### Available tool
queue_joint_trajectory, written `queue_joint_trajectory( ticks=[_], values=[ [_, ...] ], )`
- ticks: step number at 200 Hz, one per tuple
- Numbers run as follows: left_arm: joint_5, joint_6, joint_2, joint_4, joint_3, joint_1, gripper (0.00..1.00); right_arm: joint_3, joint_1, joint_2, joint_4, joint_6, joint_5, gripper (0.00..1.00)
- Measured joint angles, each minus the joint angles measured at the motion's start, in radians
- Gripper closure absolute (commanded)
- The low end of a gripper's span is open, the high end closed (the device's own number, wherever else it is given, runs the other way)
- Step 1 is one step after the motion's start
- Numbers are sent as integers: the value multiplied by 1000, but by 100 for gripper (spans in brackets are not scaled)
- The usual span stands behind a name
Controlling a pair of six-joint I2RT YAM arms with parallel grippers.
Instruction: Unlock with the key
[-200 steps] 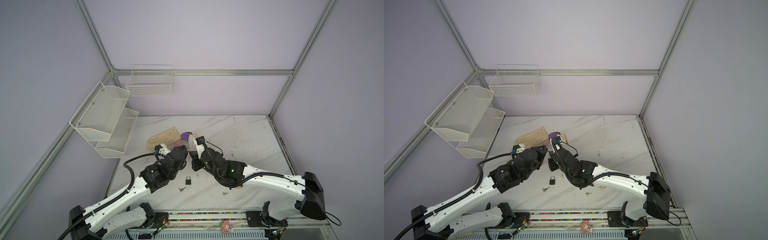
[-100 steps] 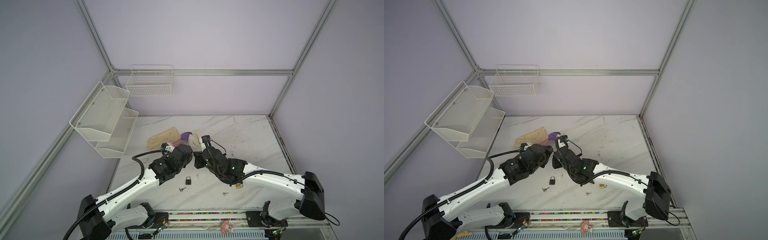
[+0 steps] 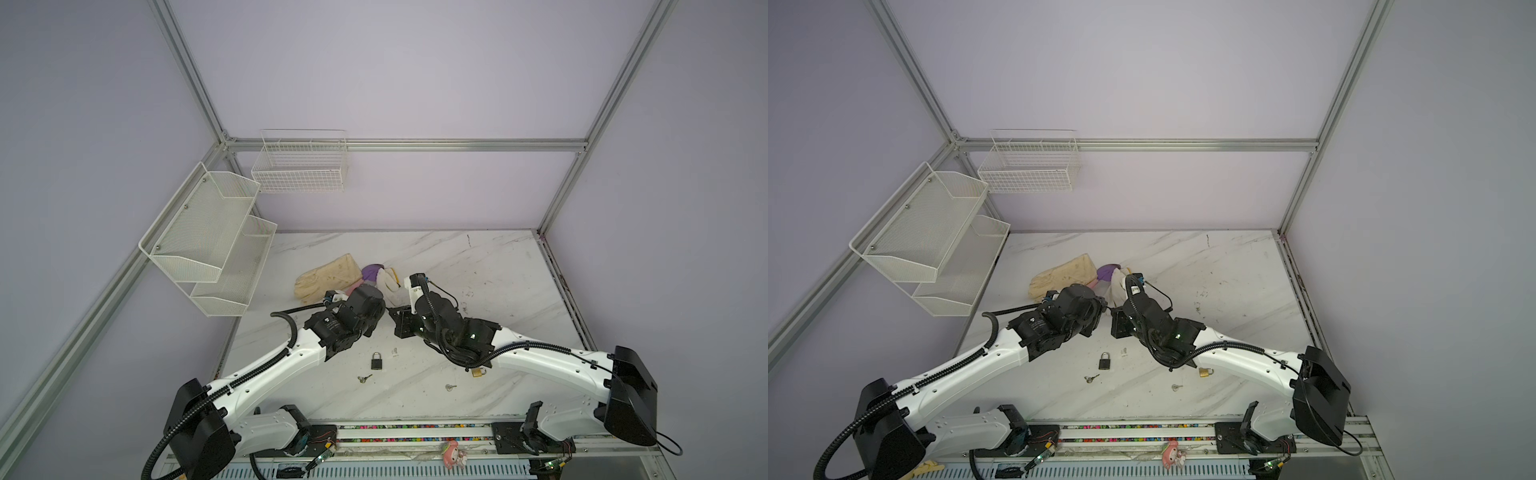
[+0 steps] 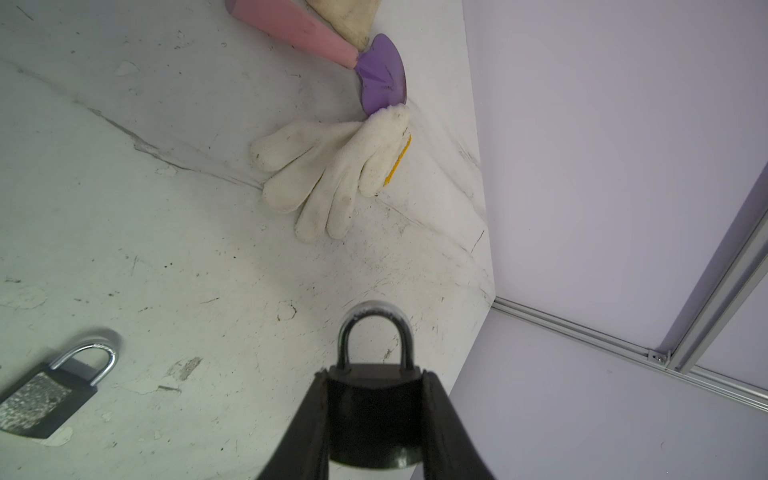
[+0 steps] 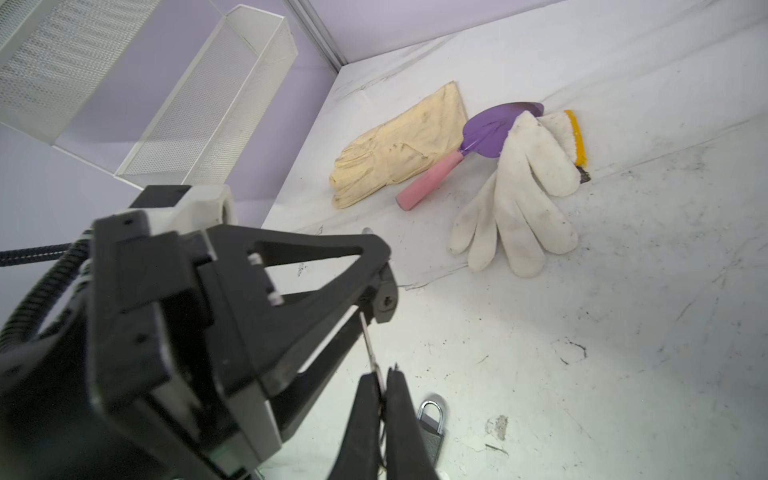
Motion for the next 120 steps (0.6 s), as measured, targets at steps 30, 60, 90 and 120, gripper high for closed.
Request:
queue_joint_trajectory(
  ticks=[30, 60, 90, 120],
  values=[
    [7, -8, -8, -5, 0, 7, 100, -24, -49, -16, 26, -20, -42, 100],
    [19, -25, -21, -4, 0, 11, 100, -33, -50, -16, 92, -51, -79, 100],
    [38, -27, -31, 5, 0, 23, 100, -62, -50, -16, 142, -75, -103, 100],
    [63, -28, -45, 15, -2, 44, 100, -83, -50, -16, 171, -100, -117, 100]
  ],
)
